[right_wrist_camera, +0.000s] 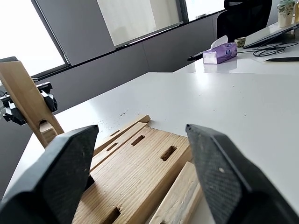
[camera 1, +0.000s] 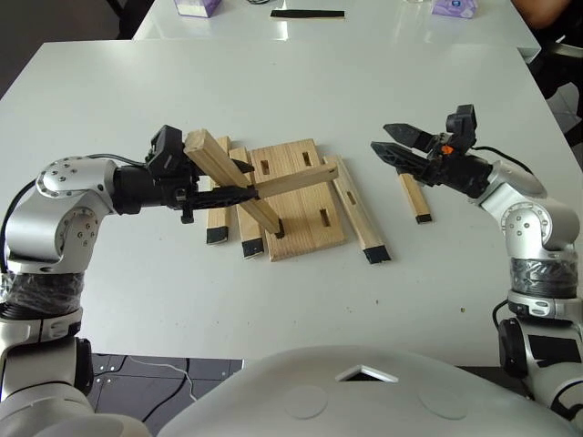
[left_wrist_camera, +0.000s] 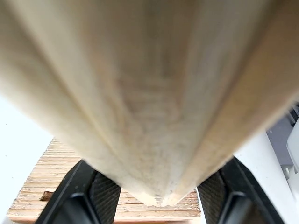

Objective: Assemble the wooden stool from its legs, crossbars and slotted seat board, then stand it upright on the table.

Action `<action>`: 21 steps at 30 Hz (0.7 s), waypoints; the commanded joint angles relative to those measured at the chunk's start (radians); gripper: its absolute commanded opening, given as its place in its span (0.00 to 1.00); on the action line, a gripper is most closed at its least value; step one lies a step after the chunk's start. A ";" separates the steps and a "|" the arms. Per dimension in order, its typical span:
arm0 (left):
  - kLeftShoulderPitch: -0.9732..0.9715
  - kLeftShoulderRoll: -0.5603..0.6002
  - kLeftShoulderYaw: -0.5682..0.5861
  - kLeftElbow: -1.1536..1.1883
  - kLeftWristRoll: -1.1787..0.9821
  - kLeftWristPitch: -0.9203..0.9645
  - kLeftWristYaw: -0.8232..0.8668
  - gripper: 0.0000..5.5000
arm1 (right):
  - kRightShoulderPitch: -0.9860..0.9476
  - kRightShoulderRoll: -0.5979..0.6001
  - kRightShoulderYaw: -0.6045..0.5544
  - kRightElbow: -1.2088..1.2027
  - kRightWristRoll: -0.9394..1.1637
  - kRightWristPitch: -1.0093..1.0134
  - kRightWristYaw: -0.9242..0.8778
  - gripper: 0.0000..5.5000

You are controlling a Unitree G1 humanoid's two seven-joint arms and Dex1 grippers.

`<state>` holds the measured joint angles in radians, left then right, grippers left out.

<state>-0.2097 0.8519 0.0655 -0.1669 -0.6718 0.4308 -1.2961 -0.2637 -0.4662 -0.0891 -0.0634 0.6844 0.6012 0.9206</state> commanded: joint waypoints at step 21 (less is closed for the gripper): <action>0.085 0.018 -0.156 0.043 0.241 -0.282 0.058 0.44 | 0.075 0.073 0.043 -0.071 -0.019 -0.015 -0.099 0.62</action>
<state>-0.1524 0.8546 -0.0450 -0.1984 -0.5417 0.1186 -1.2433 -0.1943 -0.3953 -0.0444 -0.1381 0.6835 0.5983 0.8327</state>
